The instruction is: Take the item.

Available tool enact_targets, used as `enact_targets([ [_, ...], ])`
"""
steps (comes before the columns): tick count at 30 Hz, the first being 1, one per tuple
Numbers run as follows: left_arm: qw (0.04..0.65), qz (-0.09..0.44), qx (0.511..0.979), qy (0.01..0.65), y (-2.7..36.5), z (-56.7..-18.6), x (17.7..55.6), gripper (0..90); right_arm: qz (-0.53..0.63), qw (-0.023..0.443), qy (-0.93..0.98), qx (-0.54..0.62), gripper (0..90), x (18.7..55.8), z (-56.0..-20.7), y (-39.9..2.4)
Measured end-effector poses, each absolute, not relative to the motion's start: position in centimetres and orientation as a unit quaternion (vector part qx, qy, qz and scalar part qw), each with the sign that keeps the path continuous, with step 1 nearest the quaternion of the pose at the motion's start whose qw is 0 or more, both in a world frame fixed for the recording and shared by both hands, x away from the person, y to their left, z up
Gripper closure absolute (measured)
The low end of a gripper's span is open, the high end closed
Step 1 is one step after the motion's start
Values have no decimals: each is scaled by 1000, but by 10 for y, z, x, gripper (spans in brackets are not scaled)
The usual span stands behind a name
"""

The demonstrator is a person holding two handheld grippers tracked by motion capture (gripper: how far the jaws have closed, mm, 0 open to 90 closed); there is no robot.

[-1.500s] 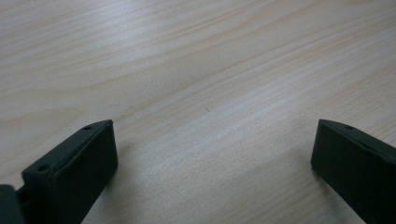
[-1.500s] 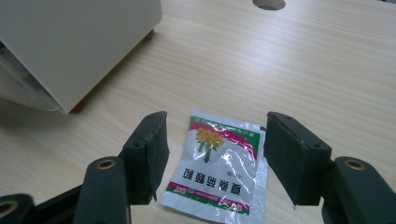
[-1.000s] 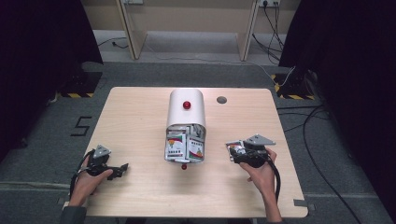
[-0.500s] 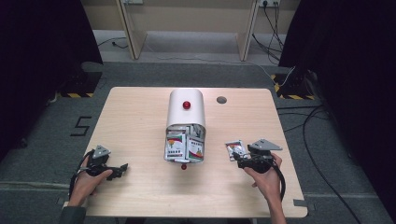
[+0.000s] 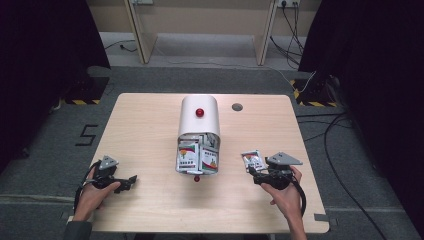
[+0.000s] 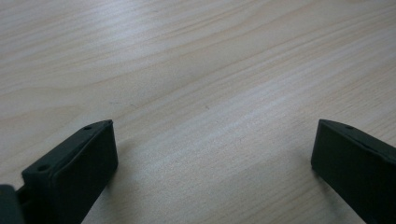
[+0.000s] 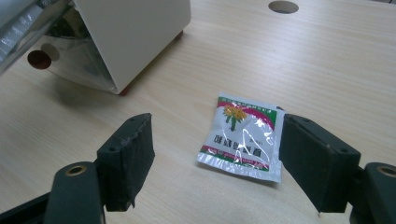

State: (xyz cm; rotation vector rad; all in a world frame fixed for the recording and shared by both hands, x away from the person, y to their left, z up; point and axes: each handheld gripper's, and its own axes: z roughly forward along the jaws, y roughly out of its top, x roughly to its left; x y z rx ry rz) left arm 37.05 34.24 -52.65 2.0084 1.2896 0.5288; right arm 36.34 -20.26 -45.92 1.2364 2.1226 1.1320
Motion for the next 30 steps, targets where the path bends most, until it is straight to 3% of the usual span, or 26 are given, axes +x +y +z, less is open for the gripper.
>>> enact_targets([
  [30, 341, 204, 772, 496, 342, -527, 370, 0, 406, 212, 776, 433, 219, 347, -472, -199],
])
